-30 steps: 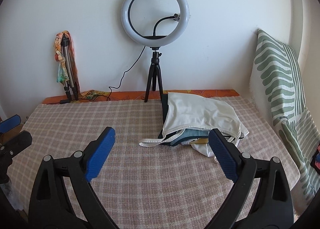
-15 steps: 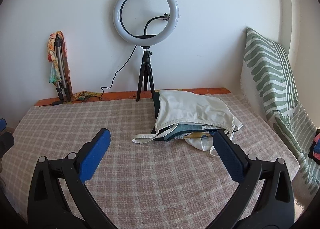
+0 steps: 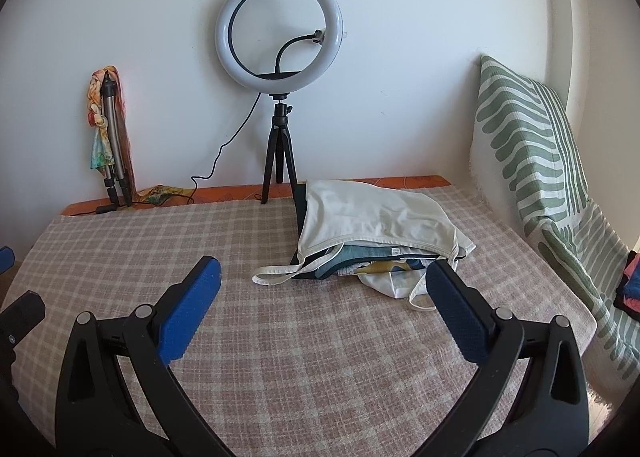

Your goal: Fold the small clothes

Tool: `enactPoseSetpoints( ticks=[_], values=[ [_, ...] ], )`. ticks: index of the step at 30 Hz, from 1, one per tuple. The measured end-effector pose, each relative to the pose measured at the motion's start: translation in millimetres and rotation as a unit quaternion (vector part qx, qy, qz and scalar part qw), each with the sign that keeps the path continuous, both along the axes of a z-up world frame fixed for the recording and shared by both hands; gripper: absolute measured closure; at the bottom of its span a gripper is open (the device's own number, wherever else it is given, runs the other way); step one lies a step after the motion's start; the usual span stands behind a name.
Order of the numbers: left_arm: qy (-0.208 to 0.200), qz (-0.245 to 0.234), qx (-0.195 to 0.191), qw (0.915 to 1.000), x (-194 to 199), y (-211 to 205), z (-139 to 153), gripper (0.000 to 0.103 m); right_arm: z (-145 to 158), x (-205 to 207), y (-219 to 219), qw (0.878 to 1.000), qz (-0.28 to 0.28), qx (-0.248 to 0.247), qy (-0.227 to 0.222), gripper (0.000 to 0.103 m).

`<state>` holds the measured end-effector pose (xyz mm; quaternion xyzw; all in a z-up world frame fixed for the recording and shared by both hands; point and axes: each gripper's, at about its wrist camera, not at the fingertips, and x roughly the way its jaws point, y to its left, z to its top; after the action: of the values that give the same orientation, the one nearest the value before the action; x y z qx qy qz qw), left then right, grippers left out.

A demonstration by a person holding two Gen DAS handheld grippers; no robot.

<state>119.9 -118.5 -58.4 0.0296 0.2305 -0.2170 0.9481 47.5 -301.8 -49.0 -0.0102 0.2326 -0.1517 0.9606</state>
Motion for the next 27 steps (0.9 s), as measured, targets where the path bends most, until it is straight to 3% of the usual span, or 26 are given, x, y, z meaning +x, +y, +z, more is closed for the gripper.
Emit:
enactPoseSetpoints(
  ticks=[27],
  values=[
    [-0.002,0.007,0.011,0.9999,-3.0,-0.6,3.8,0.000,-1.7,-2.2,-2.7,1.000,-0.009,0.016,0.001,0.000]
  ],
)
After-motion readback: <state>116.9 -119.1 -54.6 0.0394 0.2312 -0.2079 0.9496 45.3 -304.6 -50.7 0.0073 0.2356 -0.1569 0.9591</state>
